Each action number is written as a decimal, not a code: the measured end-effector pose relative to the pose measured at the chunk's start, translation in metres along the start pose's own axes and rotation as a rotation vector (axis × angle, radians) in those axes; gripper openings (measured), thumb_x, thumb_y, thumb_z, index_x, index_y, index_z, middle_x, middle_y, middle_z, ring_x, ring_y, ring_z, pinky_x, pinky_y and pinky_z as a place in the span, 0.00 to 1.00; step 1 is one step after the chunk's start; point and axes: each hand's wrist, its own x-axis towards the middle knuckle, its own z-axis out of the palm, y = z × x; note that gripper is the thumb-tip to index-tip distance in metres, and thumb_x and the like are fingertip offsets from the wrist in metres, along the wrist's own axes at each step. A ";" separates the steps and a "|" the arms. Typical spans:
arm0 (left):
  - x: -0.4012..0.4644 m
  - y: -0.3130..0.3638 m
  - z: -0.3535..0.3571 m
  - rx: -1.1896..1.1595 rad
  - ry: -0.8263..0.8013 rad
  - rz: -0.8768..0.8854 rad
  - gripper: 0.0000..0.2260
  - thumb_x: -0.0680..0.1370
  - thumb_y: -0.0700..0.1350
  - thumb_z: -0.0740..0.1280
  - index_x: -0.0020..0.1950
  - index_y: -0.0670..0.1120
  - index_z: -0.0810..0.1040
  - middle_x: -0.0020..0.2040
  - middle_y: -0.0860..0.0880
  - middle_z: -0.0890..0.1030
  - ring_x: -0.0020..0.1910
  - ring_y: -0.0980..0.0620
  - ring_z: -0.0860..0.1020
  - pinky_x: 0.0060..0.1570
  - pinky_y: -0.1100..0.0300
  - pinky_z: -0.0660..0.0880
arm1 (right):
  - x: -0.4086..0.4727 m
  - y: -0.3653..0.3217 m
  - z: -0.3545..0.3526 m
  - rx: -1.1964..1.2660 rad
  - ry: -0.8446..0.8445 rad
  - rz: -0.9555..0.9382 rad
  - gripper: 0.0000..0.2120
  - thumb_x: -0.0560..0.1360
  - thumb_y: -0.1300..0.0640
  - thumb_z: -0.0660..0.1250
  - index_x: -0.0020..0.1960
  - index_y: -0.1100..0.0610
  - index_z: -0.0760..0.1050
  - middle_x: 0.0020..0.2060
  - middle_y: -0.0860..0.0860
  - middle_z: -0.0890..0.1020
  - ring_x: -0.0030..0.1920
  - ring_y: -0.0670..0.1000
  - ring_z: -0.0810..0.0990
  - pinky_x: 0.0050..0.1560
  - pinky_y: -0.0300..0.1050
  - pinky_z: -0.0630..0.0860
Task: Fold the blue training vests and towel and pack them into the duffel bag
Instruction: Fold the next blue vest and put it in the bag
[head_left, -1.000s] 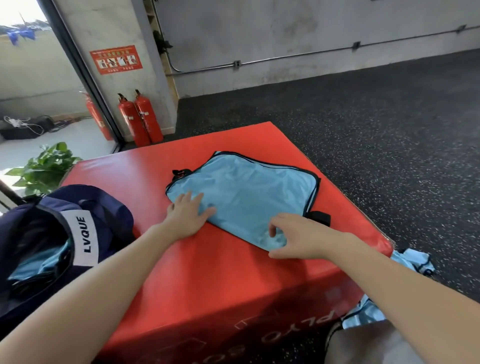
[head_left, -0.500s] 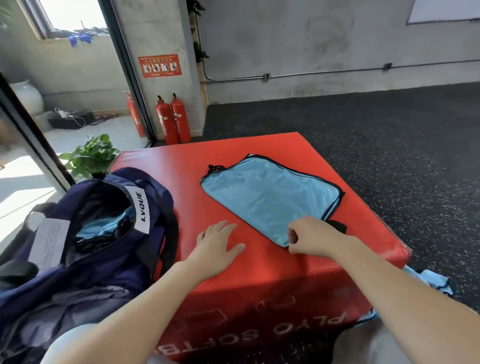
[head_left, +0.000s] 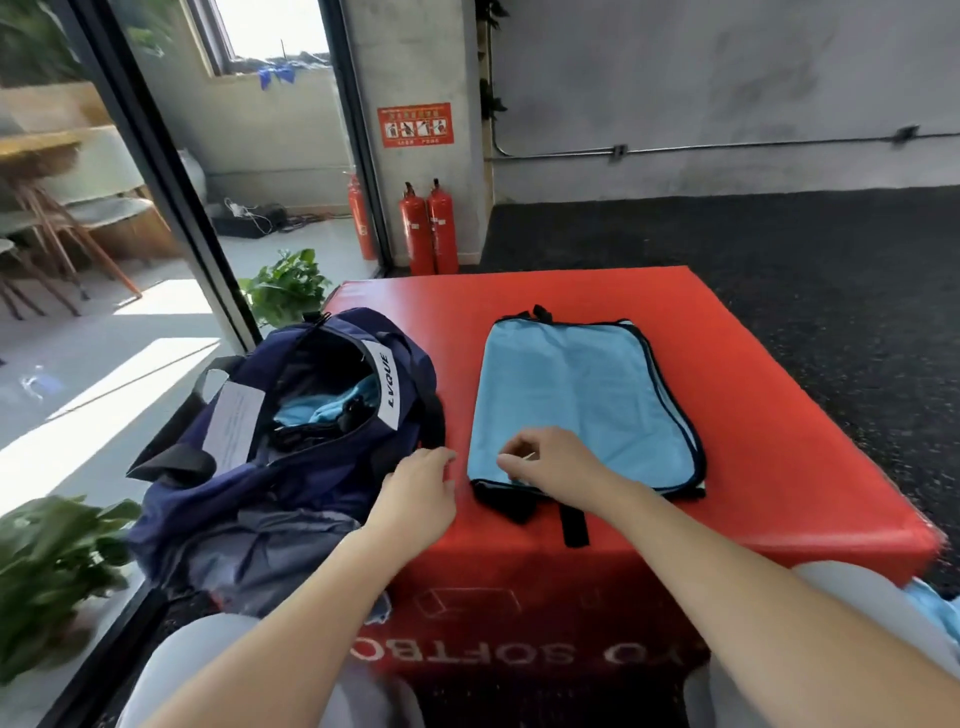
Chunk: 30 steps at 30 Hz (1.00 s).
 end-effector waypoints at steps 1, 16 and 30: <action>-0.004 -0.005 0.000 -0.037 0.012 -0.001 0.18 0.78 0.43 0.67 0.69 0.49 0.76 0.62 0.48 0.79 0.63 0.46 0.76 0.64 0.53 0.71 | 0.000 0.004 -0.001 -0.049 -0.004 -0.009 0.04 0.75 0.52 0.71 0.46 0.51 0.83 0.39 0.44 0.85 0.41 0.42 0.83 0.44 0.35 0.76; -0.047 0.049 0.040 -0.393 0.007 -0.108 0.16 0.73 0.61 0.73 0.53 0.52 0.81 0.34 0.54 0.80 0.34 0.59 0.79 0.40 0.62 0.78 | 0.009 0.032 -0.010 -0.268 -0.136 -0.081 0.09 0.77 0.53 0.70 0.56 0.49 0.85 0.59 0.42 0.84 0.61 0.43 0.79 0.61 0.33 0.69; -0.051 0.062 0.049 -0.878 -0.082 -0.395 0.17 0.75 0.52 0.75 0.61 0.50 0.77 0.38 0.48 0.86 0.30 0.50 0.84 0.29 0.62 0.73 | 0.005 0.038 -0.012 -0.135 -0.183 -0.067 0.11 0.74 0.48 0.76 0.56 0.46 0.85 0.65 0.42 0.79 0.65 0.41 0.75 0.66 0.37 0.65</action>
